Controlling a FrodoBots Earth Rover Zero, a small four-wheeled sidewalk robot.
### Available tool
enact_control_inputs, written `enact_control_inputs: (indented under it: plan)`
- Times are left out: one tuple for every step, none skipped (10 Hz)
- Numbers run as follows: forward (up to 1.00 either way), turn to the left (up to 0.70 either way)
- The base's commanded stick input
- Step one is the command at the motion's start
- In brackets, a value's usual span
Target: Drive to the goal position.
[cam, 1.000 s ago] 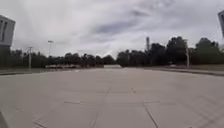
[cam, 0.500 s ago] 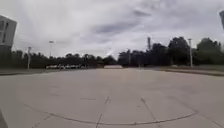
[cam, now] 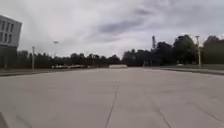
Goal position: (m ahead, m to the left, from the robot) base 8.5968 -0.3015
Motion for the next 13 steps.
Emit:
enact_control_inputs:
  plan:
    - [1.0,0.0]
    - [1.0,0.0]
    - [1.0,0.0]
    - [1.0,0.0]
    - [1.0,0.0]
    - [1.0,0.0]
    - [1.0,0.0]
    - [1.0,0.0]
    - [1.0,0.0]
    - [1.0,0.0]
    - [1.0,0.0]
    - [1.0,0.0]
    - [1.0,0.0]
